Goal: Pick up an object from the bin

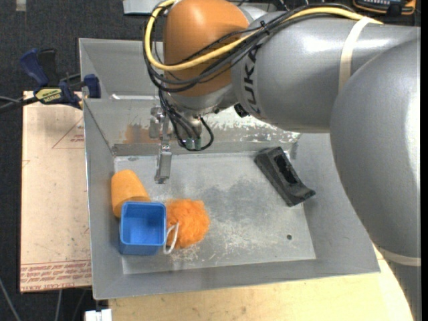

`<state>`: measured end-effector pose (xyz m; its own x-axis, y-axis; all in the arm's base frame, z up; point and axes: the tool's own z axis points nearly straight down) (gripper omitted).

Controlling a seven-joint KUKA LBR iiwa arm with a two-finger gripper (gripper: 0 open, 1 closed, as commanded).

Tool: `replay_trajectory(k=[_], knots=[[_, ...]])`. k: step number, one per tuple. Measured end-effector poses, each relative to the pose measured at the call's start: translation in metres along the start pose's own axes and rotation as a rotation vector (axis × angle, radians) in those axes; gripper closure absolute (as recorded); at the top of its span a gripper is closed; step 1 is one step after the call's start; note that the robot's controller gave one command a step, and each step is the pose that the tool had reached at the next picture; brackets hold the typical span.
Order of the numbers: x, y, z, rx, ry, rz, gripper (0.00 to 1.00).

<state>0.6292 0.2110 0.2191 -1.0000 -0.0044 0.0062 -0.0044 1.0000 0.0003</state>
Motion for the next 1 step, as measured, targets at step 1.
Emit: replay_trajectory(k=[1], knots=[[-0.0013, -0.001, -0.0054, -0.001, -0.007, 0.003, 0.0]])
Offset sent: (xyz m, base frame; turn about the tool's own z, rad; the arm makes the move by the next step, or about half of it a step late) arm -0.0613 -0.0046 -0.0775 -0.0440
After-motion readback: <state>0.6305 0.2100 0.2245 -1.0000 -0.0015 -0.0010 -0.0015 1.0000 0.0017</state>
